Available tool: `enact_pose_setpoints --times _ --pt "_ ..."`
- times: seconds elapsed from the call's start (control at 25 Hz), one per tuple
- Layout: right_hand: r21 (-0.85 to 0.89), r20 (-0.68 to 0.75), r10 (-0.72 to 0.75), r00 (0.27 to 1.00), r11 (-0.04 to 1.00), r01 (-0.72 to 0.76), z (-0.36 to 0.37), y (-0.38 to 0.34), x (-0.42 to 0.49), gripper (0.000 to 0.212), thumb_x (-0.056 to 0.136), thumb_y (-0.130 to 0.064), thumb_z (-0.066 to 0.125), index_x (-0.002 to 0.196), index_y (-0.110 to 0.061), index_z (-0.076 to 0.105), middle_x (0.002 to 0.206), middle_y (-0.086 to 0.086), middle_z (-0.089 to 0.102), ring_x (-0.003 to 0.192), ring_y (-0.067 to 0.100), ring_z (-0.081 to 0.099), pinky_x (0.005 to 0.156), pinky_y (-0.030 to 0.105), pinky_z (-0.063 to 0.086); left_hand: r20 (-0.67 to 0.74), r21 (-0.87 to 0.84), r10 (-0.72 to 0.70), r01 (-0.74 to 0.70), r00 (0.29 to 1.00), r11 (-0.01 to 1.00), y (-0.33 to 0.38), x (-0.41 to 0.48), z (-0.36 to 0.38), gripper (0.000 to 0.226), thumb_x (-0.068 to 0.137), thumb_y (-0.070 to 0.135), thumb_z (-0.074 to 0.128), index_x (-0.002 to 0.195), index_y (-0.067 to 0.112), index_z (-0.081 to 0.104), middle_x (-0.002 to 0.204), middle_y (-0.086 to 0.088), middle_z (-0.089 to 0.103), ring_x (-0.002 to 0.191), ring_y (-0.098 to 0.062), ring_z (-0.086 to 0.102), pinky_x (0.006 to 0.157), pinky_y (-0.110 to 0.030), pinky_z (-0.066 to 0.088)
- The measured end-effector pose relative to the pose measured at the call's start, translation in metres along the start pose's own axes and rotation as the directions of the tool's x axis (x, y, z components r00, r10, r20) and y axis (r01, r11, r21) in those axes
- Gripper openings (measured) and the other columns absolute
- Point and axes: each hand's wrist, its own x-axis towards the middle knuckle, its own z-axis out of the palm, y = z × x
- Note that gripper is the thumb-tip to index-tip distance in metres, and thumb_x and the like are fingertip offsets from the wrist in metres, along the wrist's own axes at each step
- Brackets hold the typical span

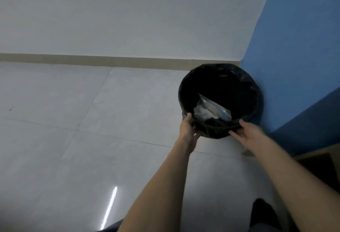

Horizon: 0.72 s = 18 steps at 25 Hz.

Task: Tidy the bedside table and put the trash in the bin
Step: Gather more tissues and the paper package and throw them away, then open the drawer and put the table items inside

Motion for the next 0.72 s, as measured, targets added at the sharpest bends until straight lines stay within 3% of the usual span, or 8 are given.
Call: enact_pose_setpoints --times 0.08,0.16,0.24,0.32,0.48,0.6,0.68,0.72 --pt "-0.006 -0.003 0.001 1.0 1.0 -0.001 0.003 -0.008 0.001 0.031 0.097 -0.012 0.041 0.127 -0.003 0.047 0.134 0.017 0.051 0.105 0.027 0.052 0.086 0.038 0.046 0.025 0.082 -0.036 0.034 0.999 0.996 0.009 -0.001 0.006 0.044 0.097 0.037 0.035 0.126 0.01 0.053 0.098 -0.004 0.06 0.079 -0.016 0.054 0.08 -0.032 0.046" --pt "-0.028 -0.01 0.004 1.0 1.0 -0.004 -0.001 -0.009 -0.008 0.039 0.096 -0.011 0.042 0.134 -0.005 0.042 0.118 0.016 0.056 0.094 0.025 0.055 0.085 0.033 0.046 0.007 0.184 -0.037 0.036 0.999 0.982 0.01 -0.013 0.01 0.049 0.098 0.04 0.032 0.134 0.011 0.047 0.12 -0.007 0.058 0.102 -0.021 0.056 0.097 -0.038 0.038" --pt "-0.029 -0.07 0.02 0.997 0.999 -0.022 -0.008 -0.006 -0.028 0.041 0.094 -0.009 0.043 0.135 -0.006 0.041 0.1 0.012 0.051 0.085 0.022 0.052 0.076 0.032 0.047 -0.083 0.296 0.049 -0.022 0.995 0.955 0.005 -0.037 0.018 0.049 0.099 0.037 0.032 0.138 0.01 0.041 0.138 -0.009 0.049 0.121 -0.027 0.047 0.103 -0.036 0.034" --pt "-0.017 -0.133 -0.002 0.991 1.0 -0.001 -0.025 -0.006 -0.061 0.04 0.093 -0.009 0.044 0.133 -0.004 0.041 0.102 0.011 0.044 0.092 0.026 0.051 0.074 0.032 0.046 -0.146 0.406 0.185 -0.112 0.972 0.907 -0.003 -0.071 0.032 0.047 0.098 0.033 0.036 0.138 0.009 0.041 0.14 -0.008 0.047 0.124 -0.026 0.044 0.1 -0.033 0.034" --pt "0.098 -0.098 -0.124 0.987 0.986 0.134 -0.062 -0.006 -0.152 0.022 0.091 -0.004 0.045 0.11 -0.015 0.049 0.103 0.01 0.049 0.09 0.019 0.052 0.073 0.027 0.046 0.002 0.522 0.279 -0.239 0.96 0.819 -0.048 -0.13 0.071 0.041 0.097 0.021 0.042 0.135 0.006 0.044 0.133 -0.01 0.051 0.127 -0.026 0.045 0.102 -0.031 0.034" --pt "0.134 -0.094 -0.31 0.946 0.938 0.32 -0.113 -0.013 -0.222 0.026 0.088 -0.003 0.049 0.111 -0.015 0.051 0.094 0.007 0.06 0.082 0.017 0.058 0.063 0.022 0.048 0.27 0.593 0.084 -0.235 0.959 0.77 -0.112 -0.197 0.118 0.029 0.096 0.014 0.043 0.116 0.0 0.058 0.119 -0.016 0.062 0.108 -0.024 0.057 0.083 -0.025 0.042" --pt "-0.067 -0.19 -0.473 0.86 0.88 0.469 -0.15 -0.016 -0.268 0.029 0.087 0.001 0.051 0.115 -0.005 0.058 0.105 0.011 0.063 0.092 0.018 0.059 0.072 0.018 0.047 0.389 0.64 -0.084 -0.203 0.918 0.741 -0.151 -0.229 0.146 0.031 0.096 0.017 0.041 0.109 -0.003 0.061 0.118 -0.025 0.062 0.094 -0.018 0.056 0.072 -0.025 0.044" --pt "-0.228 -0.237 -0.573 0.784 0.818 0.529 -0.17 -0.015 -0.295 0.031 0.088 0.003 0.05 0.117 -0.001 0.058 0.112 0.011 0.062 0.099 0.017 0.056 0.077 0.015 0.044 0.413 0.629 -0.154 -0.159 0.898 0.761 -0.162 -0.246 0.156 0.037 0.095 0.025 0.042 0.113 -0.004 0.06 0.121 -0.023 0.06 0.097 -0.018 0.054 0.08 -0.026 0.047"
